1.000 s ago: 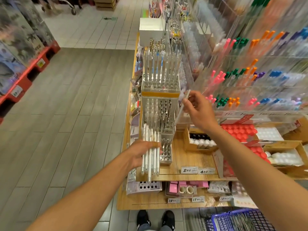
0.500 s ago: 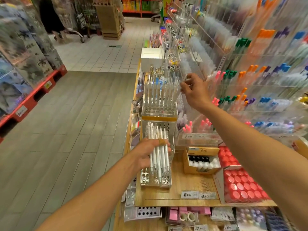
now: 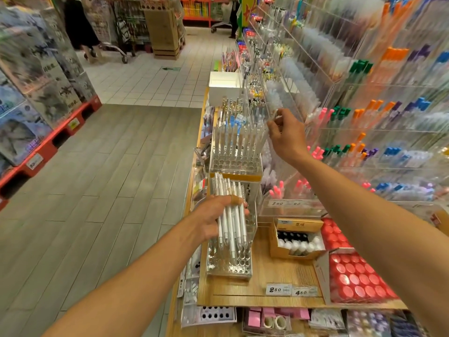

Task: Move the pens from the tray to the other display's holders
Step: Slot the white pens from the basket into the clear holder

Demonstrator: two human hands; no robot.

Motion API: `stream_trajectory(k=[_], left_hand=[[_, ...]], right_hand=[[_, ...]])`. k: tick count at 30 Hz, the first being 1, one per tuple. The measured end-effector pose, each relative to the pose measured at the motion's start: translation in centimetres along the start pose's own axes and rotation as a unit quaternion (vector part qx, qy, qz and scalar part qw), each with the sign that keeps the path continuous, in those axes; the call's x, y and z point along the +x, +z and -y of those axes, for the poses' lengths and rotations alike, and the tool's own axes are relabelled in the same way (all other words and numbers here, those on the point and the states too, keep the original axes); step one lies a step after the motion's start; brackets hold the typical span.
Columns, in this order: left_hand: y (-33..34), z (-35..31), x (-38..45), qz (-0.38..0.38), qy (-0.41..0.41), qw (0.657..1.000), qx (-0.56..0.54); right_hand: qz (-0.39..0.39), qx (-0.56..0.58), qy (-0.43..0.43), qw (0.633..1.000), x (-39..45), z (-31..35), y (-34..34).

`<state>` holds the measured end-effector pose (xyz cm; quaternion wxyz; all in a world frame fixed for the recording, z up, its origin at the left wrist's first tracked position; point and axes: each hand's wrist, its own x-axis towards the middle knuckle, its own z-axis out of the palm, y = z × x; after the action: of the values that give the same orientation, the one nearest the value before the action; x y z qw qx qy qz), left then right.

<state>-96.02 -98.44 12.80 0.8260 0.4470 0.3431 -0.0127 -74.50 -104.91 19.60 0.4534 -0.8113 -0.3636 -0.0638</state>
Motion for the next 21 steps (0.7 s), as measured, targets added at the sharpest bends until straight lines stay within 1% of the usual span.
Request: stream_trajectory(k=[4, 8, 15, 18, 20, 21], left_hand=[[0.1, -0.3, 0.1, 0.000, -0.006, 1.000, 0.007], [0.3, -0.7, 0.2, -0.003, -0.010, 1.000, 0.014], [0.2, -1.6, 0.4, -0.021, 0.005, 1.000, 0.008], [0.3, -2.1, 0.3, -0.020, 0.013, 1.000, 0.008], [0.5, -2.6, 0.2, -0.021, 0.020, 0.999, 0.018], [0.6, -2.8, 0.2, -0.022, 0.024, 0.999, 0.021]], right_hand=[[0.060, -0.027, 0.012, 0.998, -0.2, -0.6, 0.6], [0.097, -0.029, 0.034, 0.994, -0.8, -1.2, 1.5], [0.097, -0.030, 0.043, 0.994, -1.4, -2.2, 2.1], [0.105, -0.034, 0.071, 0.991, -1.5, -2.3, 1.8], [0.116, -0.028, 0.117, 0.986, -1.9, -2.1, 1.3], [0.134, -0.014, 0.142, 0.981, -2.3, -1.9, 1.1]])
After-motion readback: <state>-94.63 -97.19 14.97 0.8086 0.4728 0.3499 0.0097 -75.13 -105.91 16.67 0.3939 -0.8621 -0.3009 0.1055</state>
